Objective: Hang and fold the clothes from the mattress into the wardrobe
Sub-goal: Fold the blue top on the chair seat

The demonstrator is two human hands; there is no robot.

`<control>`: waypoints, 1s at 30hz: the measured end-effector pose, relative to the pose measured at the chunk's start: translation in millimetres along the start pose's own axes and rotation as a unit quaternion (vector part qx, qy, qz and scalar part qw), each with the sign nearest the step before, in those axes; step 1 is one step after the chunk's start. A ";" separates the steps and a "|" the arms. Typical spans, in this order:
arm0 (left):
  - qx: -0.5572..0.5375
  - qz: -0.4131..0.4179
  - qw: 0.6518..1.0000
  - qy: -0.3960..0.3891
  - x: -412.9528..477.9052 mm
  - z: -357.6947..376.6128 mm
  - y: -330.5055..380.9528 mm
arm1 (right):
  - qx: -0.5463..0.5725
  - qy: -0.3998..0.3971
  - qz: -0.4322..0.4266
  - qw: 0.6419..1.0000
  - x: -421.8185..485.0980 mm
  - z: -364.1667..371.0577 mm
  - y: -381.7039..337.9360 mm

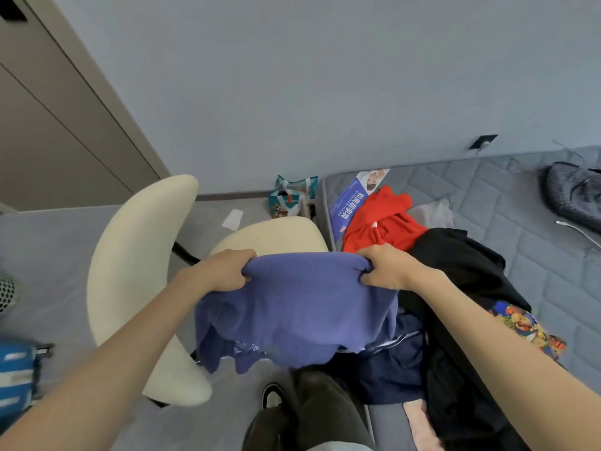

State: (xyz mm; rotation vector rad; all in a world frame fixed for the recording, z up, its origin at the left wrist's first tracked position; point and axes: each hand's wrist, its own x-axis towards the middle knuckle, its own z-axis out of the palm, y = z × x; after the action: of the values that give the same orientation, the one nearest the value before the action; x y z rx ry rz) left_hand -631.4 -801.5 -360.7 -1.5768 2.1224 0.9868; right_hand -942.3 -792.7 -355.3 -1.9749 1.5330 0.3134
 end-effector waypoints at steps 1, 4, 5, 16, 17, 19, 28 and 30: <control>0.020 -0.004 1.000 0.012 8.2 3.9 -2.9 | -0.021 -0.002 0.008 1.000 10.6 1.8 2.1; 0.092 -0.031 0.995 0.024 36.2 13.0 -15.4 | -0.069 0.001 0.012 0.998 49.8 6.8 8.6; 0.106 -0.046 0.993 0.025 47.6 14.7 -20.1 | -0.080 0.004 0.011 0.997 64.4 8.6 11.0; 0.067 -0.140 0.975 0.158 171.6 13.2 -86.0 | -0.121 0.039 0.011 0.992 224.0 18.3 32.8; 0.061 -0.138 0.972 0.180 180.2 14.2 -93.1 | -0.114 0.044 0.008 0.993 234.1 19.6 34.1; 0.045 -0.121 0.964 0.231 195.7 18.0 -105.9 | -0.098 0.053 0.002 0.994 250.7 20.3 35.5; 0.111 -0.067 0.962 0.240 209.9 68.8 -136.2 | -0.111 0.130 -0.081 0.982 254.1 91.3 39.1; 0.112 -0.081 0.968 0.212 208.6 87.9 -143.7 | -0.105 0.113 -0.111 0.982 245.5 116.9 38.2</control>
State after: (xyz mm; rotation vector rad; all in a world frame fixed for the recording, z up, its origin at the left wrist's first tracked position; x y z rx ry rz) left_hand -581.8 -911.0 -600.4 -1.9334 2.2232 0.3607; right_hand -883.5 -923.1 -589.7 -2.3943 1.4429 0.1662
